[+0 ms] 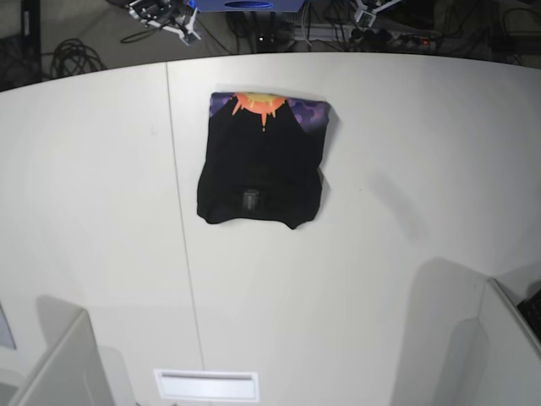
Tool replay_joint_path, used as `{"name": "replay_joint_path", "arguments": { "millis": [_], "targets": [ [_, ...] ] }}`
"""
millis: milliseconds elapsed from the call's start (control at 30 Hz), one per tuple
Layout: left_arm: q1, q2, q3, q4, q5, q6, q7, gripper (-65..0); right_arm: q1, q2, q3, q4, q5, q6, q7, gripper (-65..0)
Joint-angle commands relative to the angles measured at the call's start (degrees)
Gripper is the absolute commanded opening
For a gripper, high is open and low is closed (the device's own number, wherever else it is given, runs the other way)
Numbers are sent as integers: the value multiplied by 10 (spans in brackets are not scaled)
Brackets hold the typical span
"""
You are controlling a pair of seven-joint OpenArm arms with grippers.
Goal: Fold the T-shirt properly
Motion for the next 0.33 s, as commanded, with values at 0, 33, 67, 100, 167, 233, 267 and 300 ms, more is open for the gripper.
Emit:
{"name": "replay_joint_path", "arguments": {
  "millis": [0,33,67,100,167,233,267,300],
  "targets": [
    [3,-3,2,0,4,-3,-1,-650,-1,4,0,1,0,2,1,-650],
    [2,-3,2,-3,4,-2,-1,-650,-1,4,0,1,0,2,1,-650],
    [1,-3,2,-3,4,-2,-1,-650,-1,4,0,1,0,2,1,-650],
    [1,-3,2,-3,4,-2,-1,-650,-2,3,0,0,0,2,0,-650],
    [3,-4,2,-3,4,-2,-1,-650,-4,2,0,0,0,2,0,-650],
    [3,-4,2,-3,4,-2,-1,-650,-6,2,0,0,0,2,0,-650],
    [3,-4,2,-3,4,-2,-1,-650,-7,2,0,0,0,2,0,-650],
    [3,-4,2,-3,4,-2,-1,-650,-9,2,0,0,0,2,0,-650]
  ]
}}
